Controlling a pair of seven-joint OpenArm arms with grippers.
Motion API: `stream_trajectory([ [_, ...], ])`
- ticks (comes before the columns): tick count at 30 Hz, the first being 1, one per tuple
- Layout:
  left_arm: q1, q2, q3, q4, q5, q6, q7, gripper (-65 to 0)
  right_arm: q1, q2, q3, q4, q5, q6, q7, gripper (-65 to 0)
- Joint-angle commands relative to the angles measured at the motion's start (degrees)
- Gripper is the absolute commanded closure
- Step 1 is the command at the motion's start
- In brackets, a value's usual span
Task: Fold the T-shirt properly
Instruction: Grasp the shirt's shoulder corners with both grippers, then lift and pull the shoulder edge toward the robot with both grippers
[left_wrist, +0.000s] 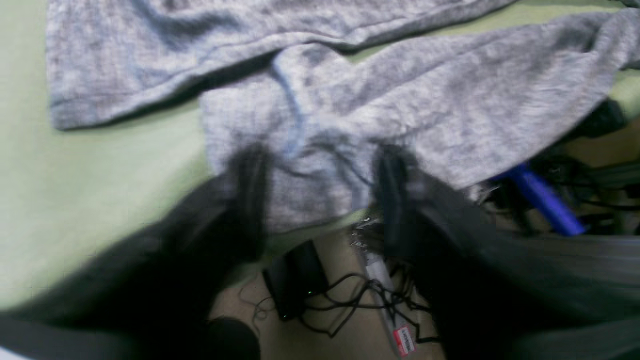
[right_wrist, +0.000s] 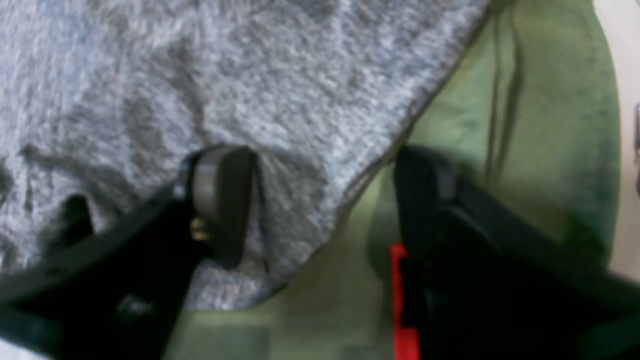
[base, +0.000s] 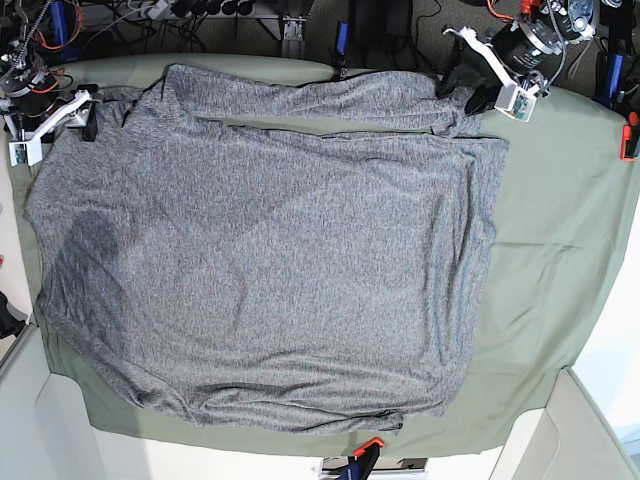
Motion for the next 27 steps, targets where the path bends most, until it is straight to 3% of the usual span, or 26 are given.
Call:
stream_trajectory([
  [1, 0.52, -0.61, -0.26, 0.42, 0.0, 0.0, 0.28, -19.1, -0.15, 0.76, 0.26, 0.55, 0.28, 0.81, -1.29, -29.7],
  [4, 0.52, -0.61, -0.26, 0.42, 0.0, -2.19, 0.26, -2.9, -0.17, 0.76, 0.28, 0.57, 0.28, 0.7, -1.27, -7.5],
  [6, 0.52, -0.61, -0.26, 0.42, 0.0, -4.07, 0.26, 0.0, -0.15, 0.76, 0.28, 0.57, 0.26, 0.68, -1.27, -0.9],
  [11, 0.55, -0.61, -0.46, 0.79, -0.04, -4.78, 0.28, 0.0, -0.15, 0.76, 0.28, 0.7, -0.22, 0.66, 0.66, 0.0],
  [17, 1.18, -0.59, -3.96, 3.56, -0.98, -4.78, 0.31, 0.0, -0.15, 0.74, 1.03, 4.57, -1.25, 0.52, -0.83, 0.0],
  [21, 1.14, -0.61, -8.76, 4.94, -5.33, -4.78, 0.31, 0.0, -0.15, 0.76, 4.15, 8.52, -1.16, -1.55, -1.99, 0.0],
  [27, 1.09, -1.81, -12.33, 5.88, -9.97, -4.78, 0.28, 0.0, 2.27, 0.81, 7.67, 8.68, -0.35, -1.25, -2.21, 0.0],
])
